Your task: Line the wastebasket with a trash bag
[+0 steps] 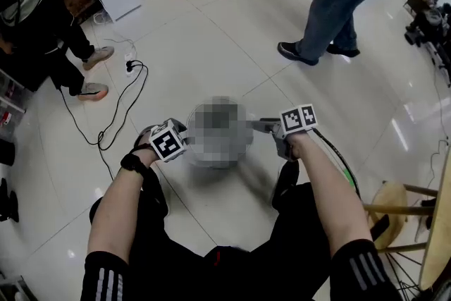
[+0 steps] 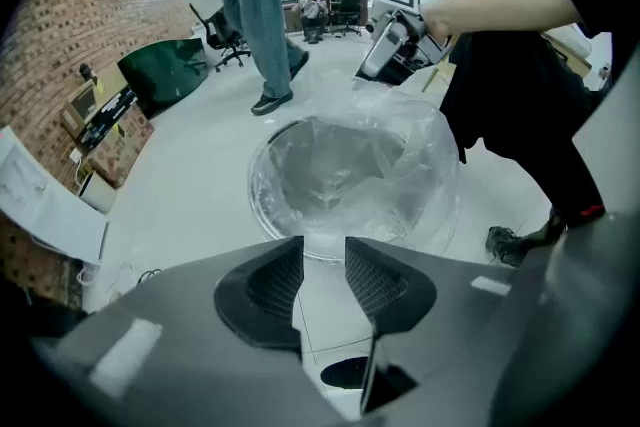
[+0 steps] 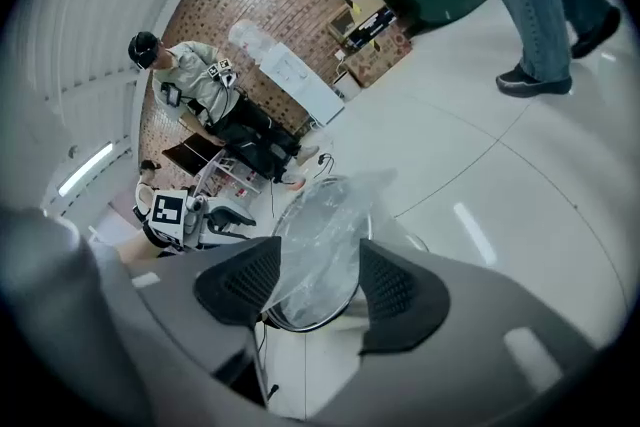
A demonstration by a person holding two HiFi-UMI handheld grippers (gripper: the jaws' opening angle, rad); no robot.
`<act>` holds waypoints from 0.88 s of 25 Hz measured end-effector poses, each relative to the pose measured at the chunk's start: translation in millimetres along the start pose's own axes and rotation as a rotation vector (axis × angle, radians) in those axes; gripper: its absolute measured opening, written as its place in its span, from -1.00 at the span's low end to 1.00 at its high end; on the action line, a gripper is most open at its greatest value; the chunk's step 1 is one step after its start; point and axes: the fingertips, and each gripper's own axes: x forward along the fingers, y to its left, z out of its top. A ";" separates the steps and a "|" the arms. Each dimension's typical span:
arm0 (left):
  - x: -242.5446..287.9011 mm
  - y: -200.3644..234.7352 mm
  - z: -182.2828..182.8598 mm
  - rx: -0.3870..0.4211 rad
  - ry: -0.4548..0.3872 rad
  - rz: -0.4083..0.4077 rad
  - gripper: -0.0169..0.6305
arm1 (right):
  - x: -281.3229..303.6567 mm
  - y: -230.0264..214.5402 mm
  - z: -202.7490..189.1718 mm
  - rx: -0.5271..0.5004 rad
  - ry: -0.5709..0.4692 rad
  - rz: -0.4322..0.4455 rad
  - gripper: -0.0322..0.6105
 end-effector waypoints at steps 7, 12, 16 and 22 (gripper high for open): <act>-0.5 10.3 -10.4 0.016 0.010 -0.020 -0.56 | 0.9 8.7 0.4 -0.084 0.036 0.063 -0.88; 7.9 -0.5 -29.5 0.003 0.064 -0.061 -0.54 | -6.0 29.5 -22.9 -0.135 0.143 0.124 -0.88; 17.9 -13.0 -42.7 0.022 0.105 -0.088 -0.52 | -8.1 12.3 -50.6 -0.155 0.238 0.073 -0.88; 32.4 -22.8 -55.4 0.012 0.141 -0.110 -0.48 | -1.9 -25.7 -96.0 -0.165 0.380 -0.010 -0.88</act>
